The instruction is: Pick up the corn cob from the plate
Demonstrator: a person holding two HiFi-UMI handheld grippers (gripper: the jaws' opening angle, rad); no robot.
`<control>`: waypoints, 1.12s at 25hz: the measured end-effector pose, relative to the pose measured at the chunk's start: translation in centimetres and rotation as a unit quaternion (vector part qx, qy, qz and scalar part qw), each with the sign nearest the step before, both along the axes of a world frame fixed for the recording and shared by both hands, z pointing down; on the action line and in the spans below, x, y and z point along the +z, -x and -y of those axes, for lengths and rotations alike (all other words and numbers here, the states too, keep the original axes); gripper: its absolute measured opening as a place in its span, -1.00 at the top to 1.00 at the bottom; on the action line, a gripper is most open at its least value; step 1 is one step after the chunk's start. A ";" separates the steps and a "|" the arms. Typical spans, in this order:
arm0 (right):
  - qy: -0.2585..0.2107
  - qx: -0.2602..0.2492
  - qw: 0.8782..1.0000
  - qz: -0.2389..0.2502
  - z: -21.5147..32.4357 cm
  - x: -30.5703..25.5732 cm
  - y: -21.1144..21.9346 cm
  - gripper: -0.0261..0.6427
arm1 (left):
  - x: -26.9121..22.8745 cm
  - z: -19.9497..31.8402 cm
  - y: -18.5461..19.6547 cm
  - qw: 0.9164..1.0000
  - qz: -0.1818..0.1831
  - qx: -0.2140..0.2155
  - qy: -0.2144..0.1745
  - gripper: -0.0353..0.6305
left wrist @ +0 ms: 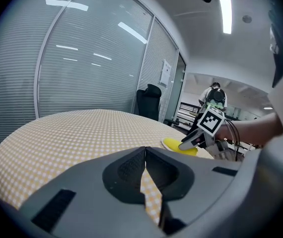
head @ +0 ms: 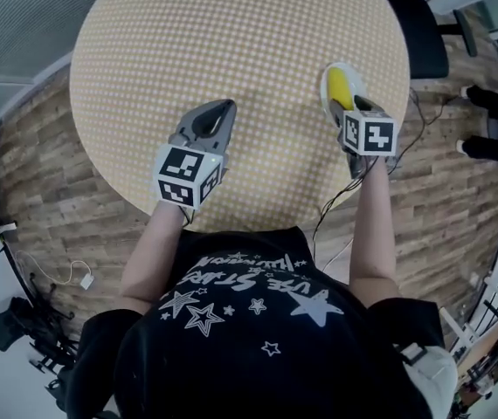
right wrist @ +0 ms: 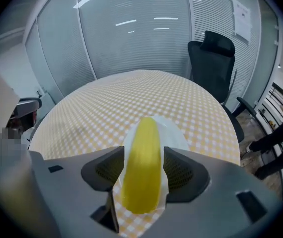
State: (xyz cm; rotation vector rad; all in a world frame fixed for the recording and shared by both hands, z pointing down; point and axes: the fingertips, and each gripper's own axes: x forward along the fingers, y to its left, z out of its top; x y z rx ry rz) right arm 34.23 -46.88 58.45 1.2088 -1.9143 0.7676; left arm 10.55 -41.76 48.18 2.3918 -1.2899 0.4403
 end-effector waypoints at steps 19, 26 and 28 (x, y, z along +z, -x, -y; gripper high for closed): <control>0.060 -0.050 0.995 -0.056 2.6 2.3 0.3 0.22 | 1.4 -0.2 0.5 1.000 0.002 -0.018 0.019 0.87; 0.006 -0.041 0.997 -0.071 2.7 1.5 -0.9 0.20 | 1.0 -0.9 1.0 1.000 -0.001 -0.015 0.015 0.87; -0.015 -0.030 0.998 -0.062 2.5 0.7 -1.0 0.21 | 0.8 -1.1 1.4 1.000 -0.003 -0.014 0.012 0.87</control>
